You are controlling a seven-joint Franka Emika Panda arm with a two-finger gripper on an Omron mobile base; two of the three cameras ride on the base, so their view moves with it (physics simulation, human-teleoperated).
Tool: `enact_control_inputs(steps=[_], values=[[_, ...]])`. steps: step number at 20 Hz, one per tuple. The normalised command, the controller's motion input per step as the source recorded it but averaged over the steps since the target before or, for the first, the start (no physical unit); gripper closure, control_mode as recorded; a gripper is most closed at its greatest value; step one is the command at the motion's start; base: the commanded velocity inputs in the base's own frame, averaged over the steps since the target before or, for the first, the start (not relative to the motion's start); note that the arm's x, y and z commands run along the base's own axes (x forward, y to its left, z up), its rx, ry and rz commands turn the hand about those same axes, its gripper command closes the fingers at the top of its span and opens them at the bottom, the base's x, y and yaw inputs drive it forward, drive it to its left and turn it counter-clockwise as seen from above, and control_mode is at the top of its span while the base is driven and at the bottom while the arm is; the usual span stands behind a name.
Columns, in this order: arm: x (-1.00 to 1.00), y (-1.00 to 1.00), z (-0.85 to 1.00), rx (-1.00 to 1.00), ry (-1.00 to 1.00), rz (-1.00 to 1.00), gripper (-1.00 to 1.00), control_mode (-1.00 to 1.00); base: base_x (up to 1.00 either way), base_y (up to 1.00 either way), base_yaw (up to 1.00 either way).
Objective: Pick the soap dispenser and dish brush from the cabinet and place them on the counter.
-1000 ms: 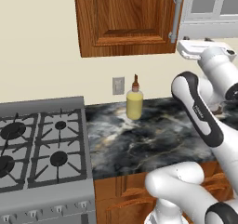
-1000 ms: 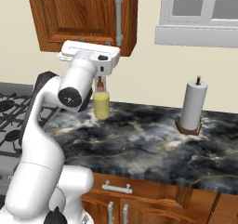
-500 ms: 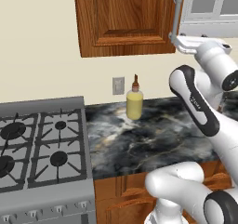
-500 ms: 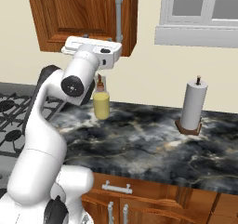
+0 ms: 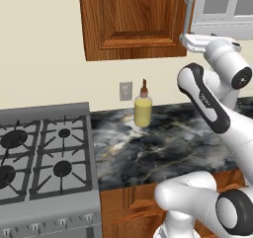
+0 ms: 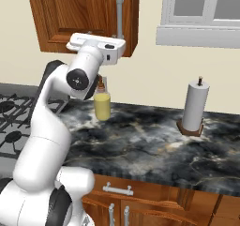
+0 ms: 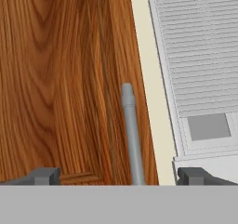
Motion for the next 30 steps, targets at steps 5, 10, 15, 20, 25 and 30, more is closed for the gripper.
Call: enact_control_inputs(steps=[5, 10, 15, 20, 25, 30], values=[[0.21, -0.1, 0.0, 0.0, 0.0, 0.0, -1.0, -1.0, 0.0, 0.0, 0.0], [0.22, -0.06, 0.0, 0.0, 0.0, 0.0, -1.0, -1.0, 0.0, 0.0, 0.0], [0.2, 0.0, 0.0, 0.0, 0.0, 0.0, -1.0, -1.0, 0.0, 0.0, 0.0], [0.14, 0.0, 0.0, 0.0, 0.0, 0.0, -1.0, -1.0, 0.0, 0.0, 0.0], [0.15, 0.0, 0.0, 0.0, 0.0, 0.0, -1.0, -1.0, 0.0, 0.0, 0.0], [0.15, -0.03, 0.0, 0.0, 0.0, 0.0, -1.0, -1.0, 0.0, 0.0, 0.0]])
